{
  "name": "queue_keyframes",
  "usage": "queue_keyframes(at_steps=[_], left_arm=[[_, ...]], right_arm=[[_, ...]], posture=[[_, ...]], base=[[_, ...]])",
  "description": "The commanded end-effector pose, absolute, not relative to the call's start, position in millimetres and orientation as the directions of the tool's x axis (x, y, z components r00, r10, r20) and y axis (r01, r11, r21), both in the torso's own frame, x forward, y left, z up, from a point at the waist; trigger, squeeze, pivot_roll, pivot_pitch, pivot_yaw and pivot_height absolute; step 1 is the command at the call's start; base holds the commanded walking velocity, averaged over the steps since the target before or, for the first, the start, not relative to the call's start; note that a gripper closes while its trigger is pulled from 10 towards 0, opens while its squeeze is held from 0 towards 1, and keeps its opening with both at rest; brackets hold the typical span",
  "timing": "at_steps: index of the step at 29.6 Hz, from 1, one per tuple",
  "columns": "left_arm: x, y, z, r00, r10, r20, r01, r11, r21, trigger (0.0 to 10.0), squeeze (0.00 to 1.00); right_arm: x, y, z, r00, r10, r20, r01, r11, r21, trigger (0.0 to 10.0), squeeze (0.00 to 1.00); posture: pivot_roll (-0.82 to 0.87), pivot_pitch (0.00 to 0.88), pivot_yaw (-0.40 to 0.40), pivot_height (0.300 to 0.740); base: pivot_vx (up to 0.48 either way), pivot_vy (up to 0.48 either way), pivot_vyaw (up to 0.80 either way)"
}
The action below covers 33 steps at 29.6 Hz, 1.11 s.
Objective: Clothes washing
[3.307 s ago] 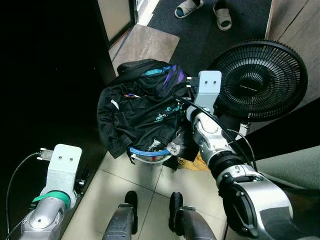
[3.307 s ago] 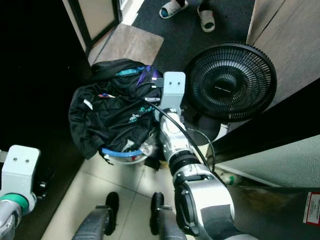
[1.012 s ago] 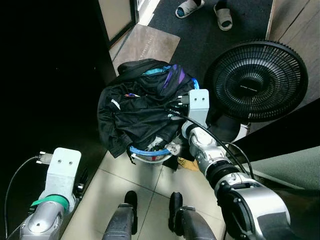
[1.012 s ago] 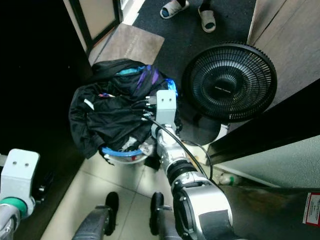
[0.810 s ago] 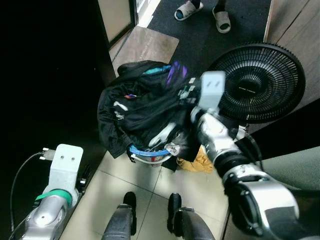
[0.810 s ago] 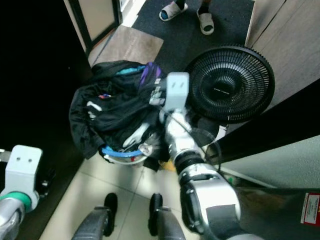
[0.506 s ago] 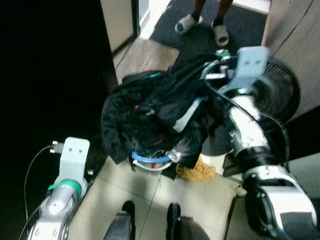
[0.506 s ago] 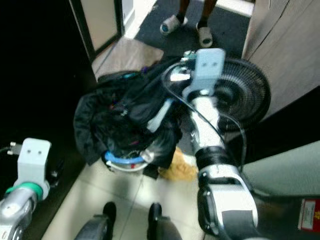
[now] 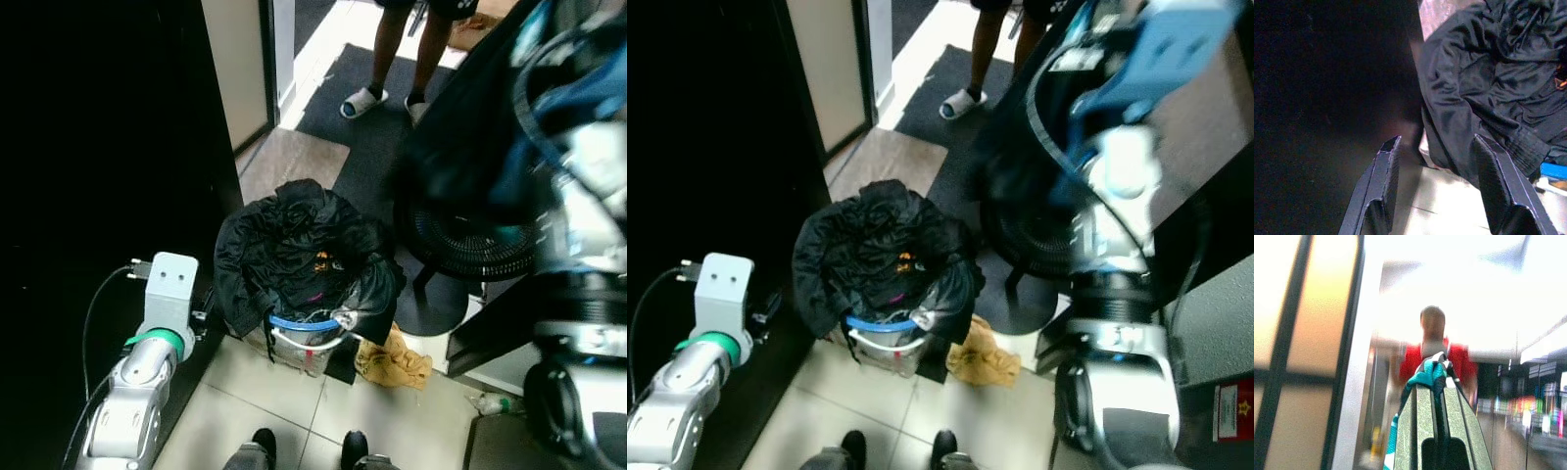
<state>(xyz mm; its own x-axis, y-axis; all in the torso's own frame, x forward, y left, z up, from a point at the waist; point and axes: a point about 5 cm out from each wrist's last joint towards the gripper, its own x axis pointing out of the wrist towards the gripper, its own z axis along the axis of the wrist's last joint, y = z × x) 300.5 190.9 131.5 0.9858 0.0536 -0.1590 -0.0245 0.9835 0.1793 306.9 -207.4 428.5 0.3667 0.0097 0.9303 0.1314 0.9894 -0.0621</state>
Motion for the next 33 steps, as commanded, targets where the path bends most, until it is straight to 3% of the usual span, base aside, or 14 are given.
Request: queue_keyframes(at_steps=[1,2,4,5,7,9,12,18,33], left_arm=[[298.5,192.2,123.5,0.982,0.049,-0.183,-0.017,0.984,0.175,10.0,0.0],[300.8,193.7,132.6,0.988,0.046,-0.149,-0.022,0.987,0.161,10.0,0.0],[300.8,193.7,132.6,0.988,0.046,-0.149,-0.022,0.987,0.161,10.0,0.0],[301.3,194.1,137.1,0.99,0.045,-0.133,-0.024,0.988,0.155,10.0,0.0],[301.3,194.1,137.1,0.99,0.045,-0.133,-0.024,0.988,0.155,10.0,0.0],[305.7,198.0,161.3,0.997,0.047,-0.054,-0.039,0.99,0.133,10.0,0.0],[311.7,203.0,188.5,0.998,0.049,0.035,-0.053,0.991,0.12,10.0,0.0],[322.5,205.0,225.4,0.987,0.045,0.157,-0.062,0.993,0.103,10.0,0.0],[326.4,187.1,266.9,0.956,-0.018,0.291,-0.008,0.996,0.088,10.0,0.0]], right_arm=[[298.9,-209.7,429.5,0.345,0.016,0.938,0.134,0.989,-0.067,10.0,0.0],[303.6,-211.4,381.1,0.501,0.016,0.865,0.121,0.989,-0.088,10.0,0.0],[303.6,-211.4,381.1,0.501,0.016,0.865,0.121,0.989,-0.088,10.0,0.0],[305.2,-210.6,360.1,0.566,0.008,0.824,0.107,0.991,-0.083,10.0,0.0],[305.2,-210.6,360.1,0.566,0.008,0.824,0.107,0.991,-0.083,10.0,0.0],[301.4,-196.3,304.7,0.702,-0.001,0.712,0.067,0.996,-0.065,10.0,0.0],[292.9,-177.9,278.6,0.761,0.008,0.648,0.027,0.999,-0.043,10.0,0.0],[292.6,-156.7,271.3,0.791,0.037,0.611,-0.02,0.999,-0.033,10.0,0.0],[307.8,-145.6,263.7,0.828,0.018,0.561,-0.019,1.0,-0.003,10.0,0.0]], posture=[[0.13,0.068,0.073,0.74],[0.12,0.062,0.075,0.74],[0.12,0.062,0.075,0.74],[0.12,0.062,0.075,0.74],[0.12,0.062,0.075,0.74],[0.09,0.058,0.083,0.74],[0.07,0.044,0.088,0.74],[0.06,0.021,0.082,0.74],[0.05,0.0,0.066,0.74]], base=[[0.0,0.0,0.0],[0.0,0.0,0.0],[0.0,0.0,0.0],[0.0,0.0,0.0],[0.0,0.0,0.0],[0.0,0.0,0.0],[0.0,0.0,0.0],[0.0,0.0,0.0],[0.0,0.0,0.0]])
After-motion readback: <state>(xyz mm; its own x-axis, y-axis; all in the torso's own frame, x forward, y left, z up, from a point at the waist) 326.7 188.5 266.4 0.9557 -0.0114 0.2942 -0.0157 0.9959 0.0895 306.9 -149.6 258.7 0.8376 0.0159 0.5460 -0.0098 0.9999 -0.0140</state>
